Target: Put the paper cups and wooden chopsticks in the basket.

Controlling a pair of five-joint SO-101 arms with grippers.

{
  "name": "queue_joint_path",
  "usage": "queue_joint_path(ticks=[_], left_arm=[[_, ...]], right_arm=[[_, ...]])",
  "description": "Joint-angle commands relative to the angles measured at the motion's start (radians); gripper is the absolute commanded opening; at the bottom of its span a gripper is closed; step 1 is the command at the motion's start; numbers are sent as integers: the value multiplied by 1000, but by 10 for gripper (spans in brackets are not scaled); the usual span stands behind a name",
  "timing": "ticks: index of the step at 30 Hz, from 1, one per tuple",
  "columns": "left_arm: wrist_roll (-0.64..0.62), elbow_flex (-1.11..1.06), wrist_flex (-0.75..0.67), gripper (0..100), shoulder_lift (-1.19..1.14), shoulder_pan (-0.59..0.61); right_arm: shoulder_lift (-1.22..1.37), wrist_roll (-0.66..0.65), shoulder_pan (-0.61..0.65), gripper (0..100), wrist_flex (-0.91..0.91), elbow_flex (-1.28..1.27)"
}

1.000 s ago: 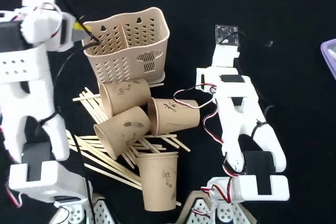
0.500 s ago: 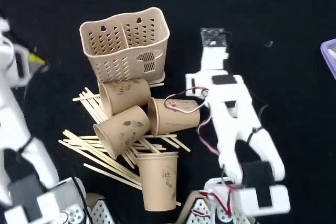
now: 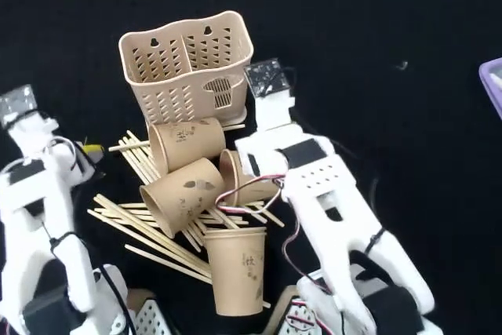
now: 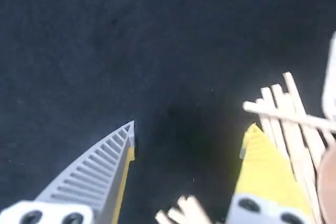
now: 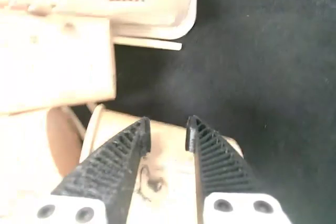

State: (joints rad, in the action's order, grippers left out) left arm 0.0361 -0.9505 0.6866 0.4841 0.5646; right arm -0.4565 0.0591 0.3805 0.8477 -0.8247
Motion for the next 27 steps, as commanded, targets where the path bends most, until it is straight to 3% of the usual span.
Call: queue_joint_path(ticks=[1, 9, 14, 23, 27], left_arm=[[-176, -102, -173, 321, 37, 4], [-265, -213, -325, 321, 37, 4], [-265, -217, -325, 321, 37, 4], [-264, -217, -327, 321, 37, 4], [-264, -217, -327, 321, 37, 4]], right_arm=[[-97, 8, 63, 132, 74, 41], [-110, 0, 176, 137, -6, -31], [-76, 3, 178, 239, -31, -25], [-236, -8, 147, 250, 213, 105], [-306, -190, 149, 250, 235, 59]])
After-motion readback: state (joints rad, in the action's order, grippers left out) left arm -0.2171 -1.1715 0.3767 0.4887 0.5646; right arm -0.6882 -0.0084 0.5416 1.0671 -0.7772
